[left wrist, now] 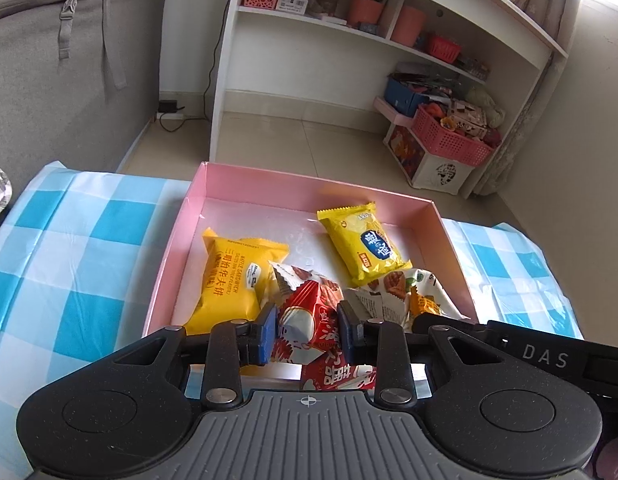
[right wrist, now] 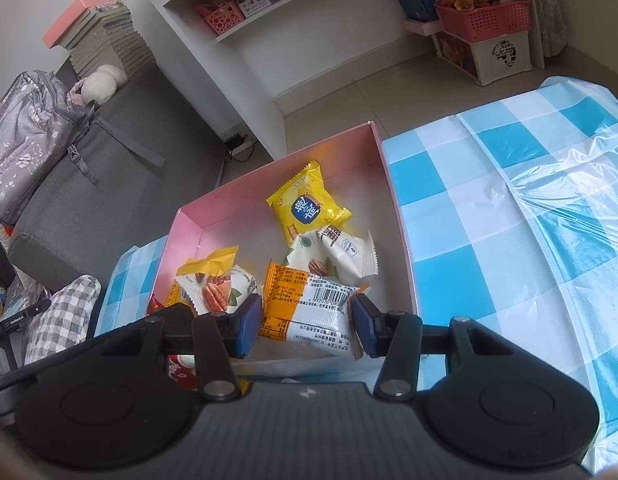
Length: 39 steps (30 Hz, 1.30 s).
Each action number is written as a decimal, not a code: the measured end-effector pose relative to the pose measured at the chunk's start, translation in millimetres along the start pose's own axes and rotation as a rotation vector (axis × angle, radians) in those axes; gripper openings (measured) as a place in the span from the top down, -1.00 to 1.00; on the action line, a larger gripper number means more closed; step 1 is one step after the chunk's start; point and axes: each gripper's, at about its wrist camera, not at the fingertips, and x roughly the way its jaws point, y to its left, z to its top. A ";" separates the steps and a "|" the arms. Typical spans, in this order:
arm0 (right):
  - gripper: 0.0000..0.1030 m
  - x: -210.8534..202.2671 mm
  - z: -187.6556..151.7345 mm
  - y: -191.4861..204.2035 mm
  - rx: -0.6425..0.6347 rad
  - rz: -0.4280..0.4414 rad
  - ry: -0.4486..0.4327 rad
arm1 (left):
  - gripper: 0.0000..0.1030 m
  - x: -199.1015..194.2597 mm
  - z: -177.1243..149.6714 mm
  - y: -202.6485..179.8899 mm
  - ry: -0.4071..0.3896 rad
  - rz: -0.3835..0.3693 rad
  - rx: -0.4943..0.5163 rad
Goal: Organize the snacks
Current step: 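Carry both held packets into the pink box and open both grippers, then withdraw both grippers from the box back to the snack pile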
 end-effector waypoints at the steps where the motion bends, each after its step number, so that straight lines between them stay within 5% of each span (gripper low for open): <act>1: 0.12 1.2 0.5 -0.5 0.002 0.004 -0.002 | 0.43 3.6 0.4 0.0 0.000 0.000 -0.001; 9: 0.12 9.6 -0.3 -4.1 -0.004 -0.026 0.006 | 0.43 24.9 7.8 -6.7 -0.046 -0.016 0.019; 24: 0.00 7.4 4.7 -7.3 0.021 -0.012 -0.014 | 0.33 45.0 2.6 -4.1 0.002 0.030 0.021; 39: -0.32 -18.9 9.4 -14.9 0.066 0.001 -0.062 | -0.39 6.0 -9.4 -14.0 -0.026 0.033 0.098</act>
